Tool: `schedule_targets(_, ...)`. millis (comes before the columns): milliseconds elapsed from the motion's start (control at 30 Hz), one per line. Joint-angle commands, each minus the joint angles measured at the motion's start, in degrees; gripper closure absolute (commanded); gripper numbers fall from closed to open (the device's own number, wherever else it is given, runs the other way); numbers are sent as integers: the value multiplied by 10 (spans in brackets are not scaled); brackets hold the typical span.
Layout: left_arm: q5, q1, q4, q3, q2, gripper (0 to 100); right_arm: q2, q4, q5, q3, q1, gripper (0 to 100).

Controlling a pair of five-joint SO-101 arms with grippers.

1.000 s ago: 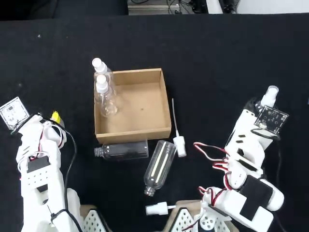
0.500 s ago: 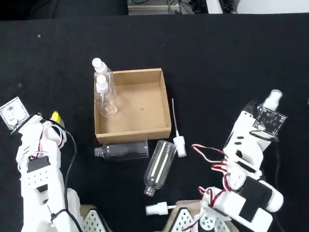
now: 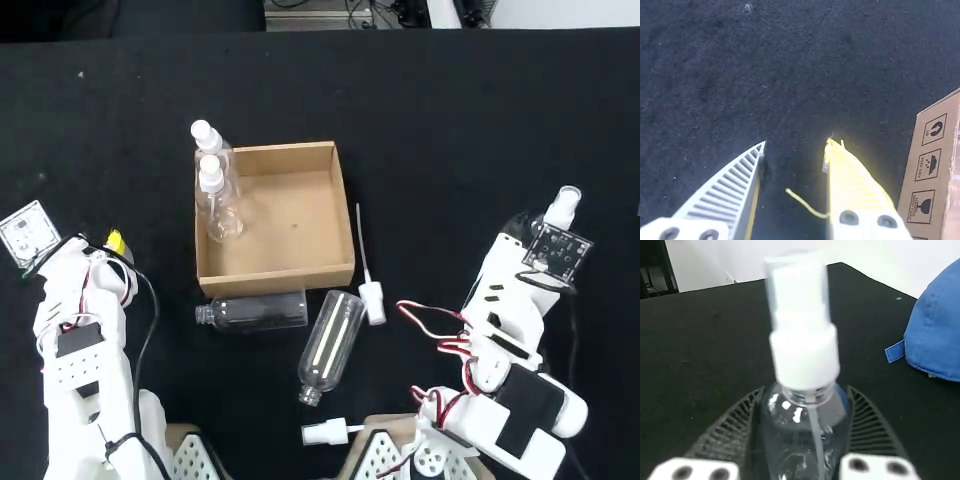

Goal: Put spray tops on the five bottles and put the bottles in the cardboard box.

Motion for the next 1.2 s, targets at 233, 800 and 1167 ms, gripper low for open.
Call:
schedule_targets(233,2,-2,-13,-6,-11,838,-29,-62,-1,-7,29,987)
schedule_targets(800,2,-2,-13,-6,-11,838,-516,397,0,-11,-118,987)
schedule_targets(1167,2,-6,-14,2,-17,838,-887,800,0,-124,-336,987)
